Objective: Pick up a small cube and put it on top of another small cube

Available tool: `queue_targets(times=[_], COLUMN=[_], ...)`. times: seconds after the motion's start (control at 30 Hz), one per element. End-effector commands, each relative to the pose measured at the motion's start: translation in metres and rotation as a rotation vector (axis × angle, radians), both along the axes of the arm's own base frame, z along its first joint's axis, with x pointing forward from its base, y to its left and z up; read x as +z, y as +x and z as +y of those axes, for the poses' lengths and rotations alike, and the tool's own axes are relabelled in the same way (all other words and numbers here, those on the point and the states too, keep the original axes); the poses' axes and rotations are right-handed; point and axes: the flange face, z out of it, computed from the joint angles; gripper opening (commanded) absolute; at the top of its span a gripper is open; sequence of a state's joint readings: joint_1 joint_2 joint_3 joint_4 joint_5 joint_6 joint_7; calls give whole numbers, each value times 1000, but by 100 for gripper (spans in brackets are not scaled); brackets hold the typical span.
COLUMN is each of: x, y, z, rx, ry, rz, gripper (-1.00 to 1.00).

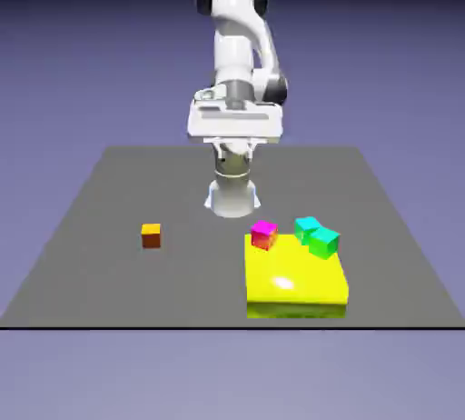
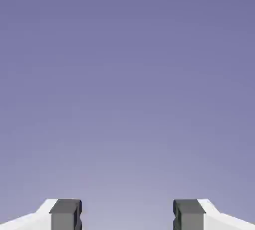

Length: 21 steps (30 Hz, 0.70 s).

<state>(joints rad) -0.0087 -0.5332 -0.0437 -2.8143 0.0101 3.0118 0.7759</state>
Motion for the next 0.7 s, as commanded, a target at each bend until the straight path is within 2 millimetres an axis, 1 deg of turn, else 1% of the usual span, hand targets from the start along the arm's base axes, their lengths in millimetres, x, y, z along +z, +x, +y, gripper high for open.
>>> queue_targets(times=[0.0,0.07,0.17,0.27,0.37,0.43,0.5,0.53,0.67], x=[-17,-51,-103,-152,-196,-223,-245,-245,-263], y=[0,-5,-26,-62,-109,-145,-181,-181,-178], z=[-21,-62,-119,-169,-208,-228,-242,-242,-243], rx=[-75,-230,-469,-718,-975,-1151,-1311,-1311,-1308], ry=[45,134,264,389,509,587,654,654,655], rz=[54,158,306,445,574,655,724,724,718], gripper=[0,0,0,0,0,0,0,0,0])
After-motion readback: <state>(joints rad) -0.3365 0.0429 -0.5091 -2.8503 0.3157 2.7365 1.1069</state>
